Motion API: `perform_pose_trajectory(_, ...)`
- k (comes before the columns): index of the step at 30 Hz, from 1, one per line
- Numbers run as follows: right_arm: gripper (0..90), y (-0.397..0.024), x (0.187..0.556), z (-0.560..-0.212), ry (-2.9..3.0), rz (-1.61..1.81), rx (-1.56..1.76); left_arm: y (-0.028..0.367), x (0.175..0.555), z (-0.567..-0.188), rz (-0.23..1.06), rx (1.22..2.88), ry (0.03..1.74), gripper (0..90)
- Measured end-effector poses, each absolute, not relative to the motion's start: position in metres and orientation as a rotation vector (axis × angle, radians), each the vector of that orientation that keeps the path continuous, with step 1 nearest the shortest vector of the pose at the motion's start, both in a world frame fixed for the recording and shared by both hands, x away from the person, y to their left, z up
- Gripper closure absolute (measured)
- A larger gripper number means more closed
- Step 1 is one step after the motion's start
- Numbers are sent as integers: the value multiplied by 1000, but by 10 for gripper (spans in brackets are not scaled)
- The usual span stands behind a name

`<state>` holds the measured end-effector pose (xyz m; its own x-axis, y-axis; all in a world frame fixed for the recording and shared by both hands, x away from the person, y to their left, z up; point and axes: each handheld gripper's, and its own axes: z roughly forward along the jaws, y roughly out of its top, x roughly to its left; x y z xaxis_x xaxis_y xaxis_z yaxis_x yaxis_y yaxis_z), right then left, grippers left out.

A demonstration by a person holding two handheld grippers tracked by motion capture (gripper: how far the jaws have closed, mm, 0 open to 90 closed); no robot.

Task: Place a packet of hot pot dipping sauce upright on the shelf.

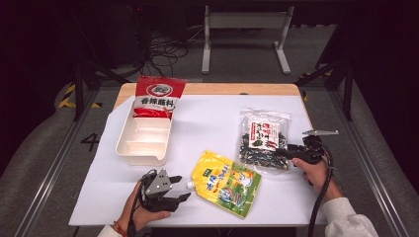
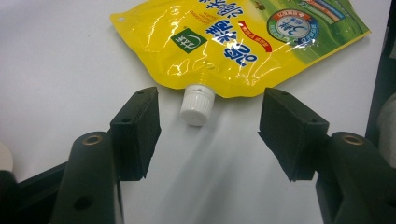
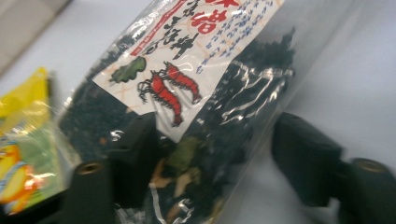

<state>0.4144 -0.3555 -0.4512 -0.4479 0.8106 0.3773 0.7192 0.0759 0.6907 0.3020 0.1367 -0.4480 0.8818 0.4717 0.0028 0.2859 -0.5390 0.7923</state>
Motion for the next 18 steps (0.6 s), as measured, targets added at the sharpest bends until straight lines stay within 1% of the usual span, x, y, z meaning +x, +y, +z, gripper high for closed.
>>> perform_pose_trajectory(1,457,-355,415,-452,2231,1357,1610,136,303,-448,263,2173,545,388)
perform_pose_trajectory(3,509,-355,416,-453,2250,1390,1621,133,306,-448,255,2171,544,381)
perform_pose_trajectory(5,529,-354,417,-453,2259,1386,1619,127,312,-448,239,2166,541,376)
perform_pose_trajectory(7,570,-353,417,-451,2268,1368,1583,120,317,-445,246,2168,525,353)
perform_pose_trajectory(12,608,-351,413,-450,2267,1354,1522,99,343,-436,177,2143,536,251)
perform_pose_trajectory(13,614,-351,413,-449,2266,1352,1513,94,352,-433,156,2143,536,237)
perform_pose_trajectory(14,624,-351,412,-449,2266,1353,1492,94,352,-433,156,2143,536,222)
perform_pose_trajectory(18,630,-350,409,-449,2261,1358,1438,67,389,-430,118,2123,573,188)
